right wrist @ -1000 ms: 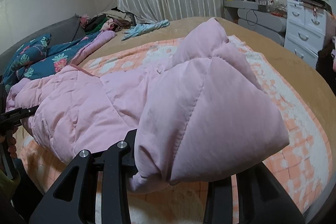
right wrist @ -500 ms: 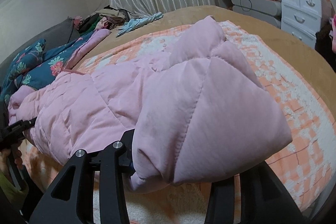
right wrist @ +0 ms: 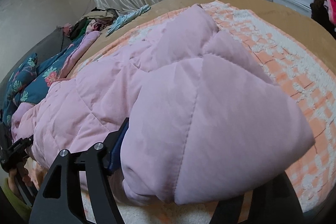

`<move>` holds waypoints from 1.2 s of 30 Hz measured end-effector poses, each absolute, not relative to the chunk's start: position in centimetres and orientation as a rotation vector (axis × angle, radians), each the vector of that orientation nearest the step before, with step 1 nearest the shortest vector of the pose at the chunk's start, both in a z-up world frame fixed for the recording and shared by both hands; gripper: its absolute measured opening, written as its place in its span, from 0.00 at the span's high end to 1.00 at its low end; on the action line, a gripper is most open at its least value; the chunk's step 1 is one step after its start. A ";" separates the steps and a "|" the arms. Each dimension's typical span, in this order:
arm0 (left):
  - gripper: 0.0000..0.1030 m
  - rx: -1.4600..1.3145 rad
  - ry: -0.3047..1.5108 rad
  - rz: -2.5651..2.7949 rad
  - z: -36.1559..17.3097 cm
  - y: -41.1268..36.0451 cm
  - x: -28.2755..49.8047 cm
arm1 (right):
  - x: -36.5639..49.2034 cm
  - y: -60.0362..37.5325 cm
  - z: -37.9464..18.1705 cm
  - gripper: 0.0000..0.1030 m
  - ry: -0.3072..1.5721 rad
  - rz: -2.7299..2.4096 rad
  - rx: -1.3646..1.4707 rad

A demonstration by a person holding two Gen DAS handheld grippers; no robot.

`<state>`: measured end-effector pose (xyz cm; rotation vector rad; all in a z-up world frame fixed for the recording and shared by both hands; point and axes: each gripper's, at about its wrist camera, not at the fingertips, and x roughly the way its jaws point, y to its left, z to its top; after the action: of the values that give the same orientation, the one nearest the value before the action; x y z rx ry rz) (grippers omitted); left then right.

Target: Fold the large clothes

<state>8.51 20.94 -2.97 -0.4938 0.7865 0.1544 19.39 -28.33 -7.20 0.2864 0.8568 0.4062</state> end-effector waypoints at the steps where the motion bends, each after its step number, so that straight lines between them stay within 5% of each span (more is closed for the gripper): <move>1: 0.52 -0.497 0.787 0.155 -3.0 20.9 8.5 | 19.3 -28.4 -7.3 0.26 0.863 0.404 0.291; 7: 0.42 -0.489 0.804 0.164 -2.7 20.8 8.0 | 18.5 -29.5 -7.0 0.08 0.909 0.374 0.324; 19: 0.10 -0.413 0.815 0.179 -0.8 19.9 3.8 | 12.3 -31.4 -3.1 0.04 0.829 0.326 0.162; 36: 0.09 -0.289 0.677 0.087 5.7 12.8 -0.2 | 4.7 -28.9 5.0 0.04 0.626 0.428 0.083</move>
<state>-0.22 12.82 5.72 -0.2895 0.6766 0.0874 4.67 -28.91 4.99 0.0826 0.6257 0.4279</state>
